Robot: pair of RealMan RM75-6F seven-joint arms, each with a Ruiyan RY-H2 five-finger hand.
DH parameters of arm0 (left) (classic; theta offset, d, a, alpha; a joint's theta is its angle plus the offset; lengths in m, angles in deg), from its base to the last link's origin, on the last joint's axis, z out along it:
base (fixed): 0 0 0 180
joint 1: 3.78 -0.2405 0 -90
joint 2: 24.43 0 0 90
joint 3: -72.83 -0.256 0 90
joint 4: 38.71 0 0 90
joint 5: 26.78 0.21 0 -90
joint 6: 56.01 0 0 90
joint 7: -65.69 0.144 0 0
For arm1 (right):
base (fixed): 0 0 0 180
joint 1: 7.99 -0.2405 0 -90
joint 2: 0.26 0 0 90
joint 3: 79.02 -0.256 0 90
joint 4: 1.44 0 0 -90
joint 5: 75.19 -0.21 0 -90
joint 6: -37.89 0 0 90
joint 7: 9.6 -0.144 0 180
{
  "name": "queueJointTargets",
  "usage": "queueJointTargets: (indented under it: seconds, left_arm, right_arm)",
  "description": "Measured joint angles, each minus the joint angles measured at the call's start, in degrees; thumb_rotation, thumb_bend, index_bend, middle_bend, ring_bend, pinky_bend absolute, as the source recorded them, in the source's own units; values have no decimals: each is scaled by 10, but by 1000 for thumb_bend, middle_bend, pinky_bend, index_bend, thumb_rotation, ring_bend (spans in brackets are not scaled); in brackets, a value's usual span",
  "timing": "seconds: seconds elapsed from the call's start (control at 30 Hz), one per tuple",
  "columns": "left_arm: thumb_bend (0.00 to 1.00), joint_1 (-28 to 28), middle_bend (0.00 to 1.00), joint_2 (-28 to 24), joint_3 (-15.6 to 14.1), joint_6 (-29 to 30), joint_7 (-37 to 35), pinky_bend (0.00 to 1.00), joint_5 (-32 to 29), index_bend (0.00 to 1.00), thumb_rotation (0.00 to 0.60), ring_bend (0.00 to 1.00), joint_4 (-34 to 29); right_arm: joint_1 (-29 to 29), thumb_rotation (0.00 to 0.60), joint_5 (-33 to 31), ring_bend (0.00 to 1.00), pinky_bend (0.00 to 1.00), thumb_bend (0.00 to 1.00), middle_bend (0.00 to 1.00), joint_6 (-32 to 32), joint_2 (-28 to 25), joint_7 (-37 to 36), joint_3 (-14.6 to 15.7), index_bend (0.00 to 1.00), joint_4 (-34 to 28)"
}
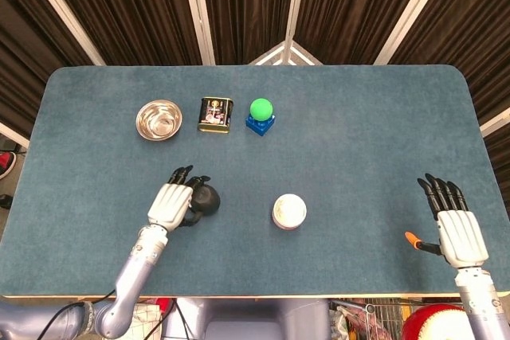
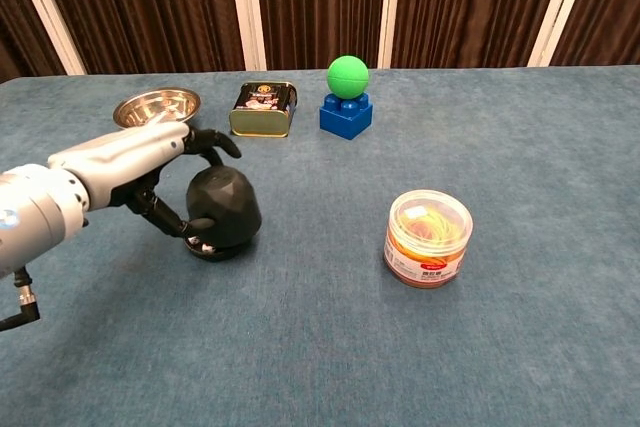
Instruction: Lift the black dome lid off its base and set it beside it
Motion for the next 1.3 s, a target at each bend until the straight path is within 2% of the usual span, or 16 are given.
queueJointTargets:
  seconds: [0.2, 0.37, 0.57, 0.9, 1.13, 1.3]
  left_arm:
    - [557, -1, 349, -23, 2, 19, 18, 0, 21, 204, 600, 0, -77]
    - [553, 6, 339, -14, 7, 33, 47, 0, 26, 212, 600, 0, -95]
    - [527, 23, 326, 30, 17, 32, 72, 0, 8, 214, 600, 0, -57]
    - [503, 62, 248, 126, 46, 4, 60, 0, -24, 215, 600, 0, 80]
    - [330, 70, 23, 144, 48, -15, 31, 0, -24, 170, 600, 0, 119]
    - [256, 71, 0, 125, 40, -25, 34, 0, -18, 83, 600, 0, 97]
  right_arm:
    - [0, 600, 3, 6, 0, 185, 0, -2, 1, 4, 0, 32, -2]
    - [-1, 600, 0, 6, 0, 185, 0, -2, 2, 6, -2, 31, -3]
    - [2, 600, 6, 6, 0, 185, 0, -9, -1, 2, 0, 31, -3]
    - [0, 600, 5, 6, 0, 185, 0, -3, 3, 2, 1, 32, 4]
    - [1, 600, 5, 6, 0, 185, 0, -4, 0, -1, 2, 32, 2]
    - [-1, 600, 6, 6, 0, 185, 0, -1, 1, -2, 2, 31, 5]
